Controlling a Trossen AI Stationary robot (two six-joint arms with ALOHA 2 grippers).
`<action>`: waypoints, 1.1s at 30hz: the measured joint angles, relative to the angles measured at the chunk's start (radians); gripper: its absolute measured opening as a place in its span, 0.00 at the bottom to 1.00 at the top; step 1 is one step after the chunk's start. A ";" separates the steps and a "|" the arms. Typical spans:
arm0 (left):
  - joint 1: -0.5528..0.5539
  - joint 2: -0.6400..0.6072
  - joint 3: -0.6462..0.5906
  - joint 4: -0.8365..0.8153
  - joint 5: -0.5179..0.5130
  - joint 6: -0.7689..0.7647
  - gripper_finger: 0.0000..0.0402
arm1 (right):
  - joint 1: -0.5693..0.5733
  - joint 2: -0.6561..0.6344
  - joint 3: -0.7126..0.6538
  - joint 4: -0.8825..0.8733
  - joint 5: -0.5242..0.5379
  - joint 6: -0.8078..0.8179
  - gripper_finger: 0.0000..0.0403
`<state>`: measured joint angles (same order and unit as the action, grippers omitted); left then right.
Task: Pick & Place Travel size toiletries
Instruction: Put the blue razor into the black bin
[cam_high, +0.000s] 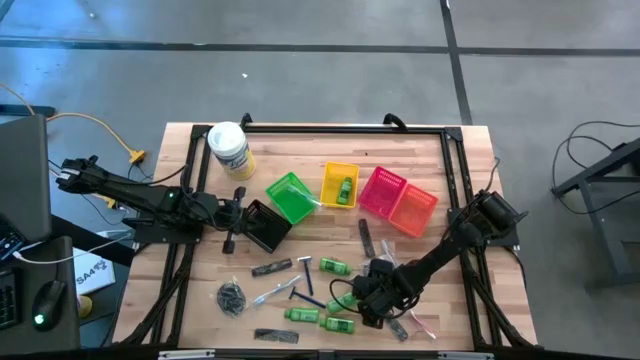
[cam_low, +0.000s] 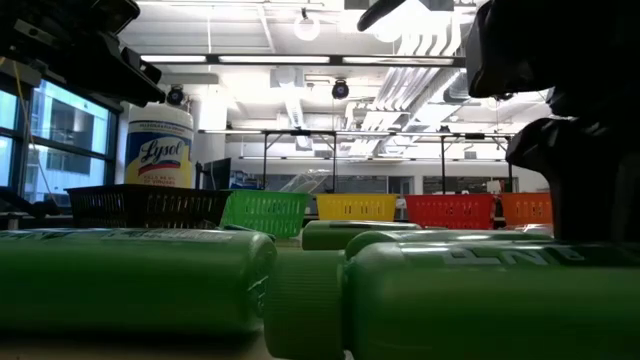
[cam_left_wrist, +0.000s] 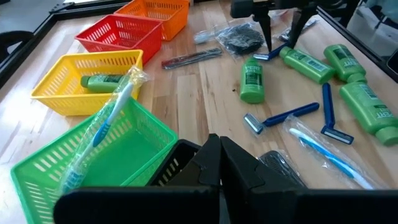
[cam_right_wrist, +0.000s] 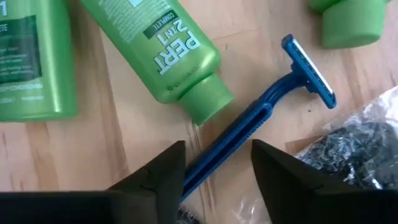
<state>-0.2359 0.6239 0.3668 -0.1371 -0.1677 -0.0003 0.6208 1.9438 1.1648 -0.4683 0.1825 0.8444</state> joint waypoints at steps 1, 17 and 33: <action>0.000 0.000 0.000 0.000 0.000 0.000 0.00 | -0.001 0.000 -0.001 0.000 0.003 -0.001 0.40; 0.000 0.000 0.000 0.000 0.000 -0.004 0.00 | -0.027 -0.019 -0.006 -0.021 0.076 0.024 0.10; -0.024 -0.040 0.029 0.015 0.001 0.121 0.00 | -0.069 -0.194 -0.005 -0.016 0.244 -0.096 0.06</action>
<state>-0.2604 0.5842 0.3962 -0.1219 -0.1665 0.1204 0.5516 1.7498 1.1603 -0.4839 0.4267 0.7481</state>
